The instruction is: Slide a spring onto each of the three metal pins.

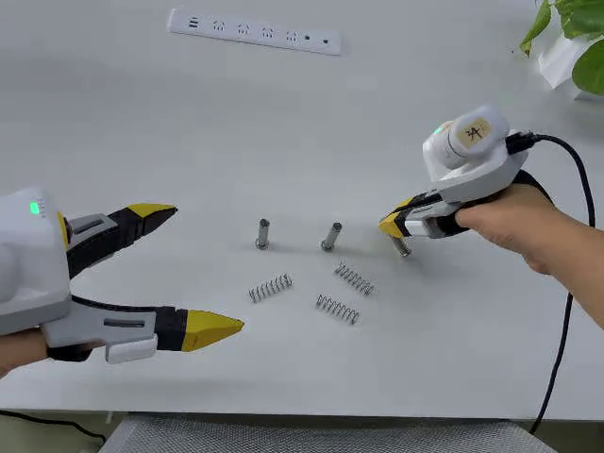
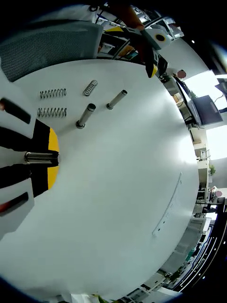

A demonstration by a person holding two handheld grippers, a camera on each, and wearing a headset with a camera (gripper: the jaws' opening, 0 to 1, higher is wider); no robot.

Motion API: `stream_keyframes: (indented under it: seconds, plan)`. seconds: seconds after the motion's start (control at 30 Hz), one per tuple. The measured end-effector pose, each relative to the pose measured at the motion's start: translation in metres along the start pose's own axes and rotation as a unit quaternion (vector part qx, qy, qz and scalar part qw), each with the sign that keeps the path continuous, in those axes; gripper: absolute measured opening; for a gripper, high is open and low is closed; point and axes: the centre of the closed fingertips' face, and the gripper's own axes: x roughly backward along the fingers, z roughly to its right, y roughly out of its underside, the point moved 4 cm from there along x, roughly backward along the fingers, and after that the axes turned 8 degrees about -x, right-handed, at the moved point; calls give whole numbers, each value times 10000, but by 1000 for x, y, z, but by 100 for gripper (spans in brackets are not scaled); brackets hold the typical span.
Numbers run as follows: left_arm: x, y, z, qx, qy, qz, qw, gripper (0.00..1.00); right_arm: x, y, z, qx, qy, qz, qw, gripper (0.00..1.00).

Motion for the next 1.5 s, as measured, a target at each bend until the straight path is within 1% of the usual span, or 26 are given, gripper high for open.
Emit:
stream_keyframes:
  seconds: [0.07, 0.13, 0.4, 0.47, 1.07, 1.2, 1.5]
  plan:
    - [0, 0, 1, -5, 6, 0, 10000, 94, 4, 2, -3, 6, 11, 29, 10000, 4]
    - [-1, 0, 2, -5, 10, -2, 10000, 94, 5, 3, -2, 8, 13, 45, 10000, 4]
    - [-3, -1, 4, -16, 35, -5, 10000, 94, 15, 10, -10, 1, 47, 144, 9999, 4]
    - [-3, 0, 4, -21, 37, -11, 10000, 94, 16, 11, -7, -7, 52, 167, 9998, 4]
    - [-5, 0, 7, -33, 66, -33, 10000, 94, 27, 22, -13, -126, 54, 377, 9992, 4]
    - [-5, 0, 8, -36, 74, -39, 10000, 94, 26, 24, -7, -125, 58, 408, 9991, 4]
    - [-6, 2, 9, -39, 90, -81, 9999, 94, 34, 30, -12, -113, 91, 573, 9983, 4]
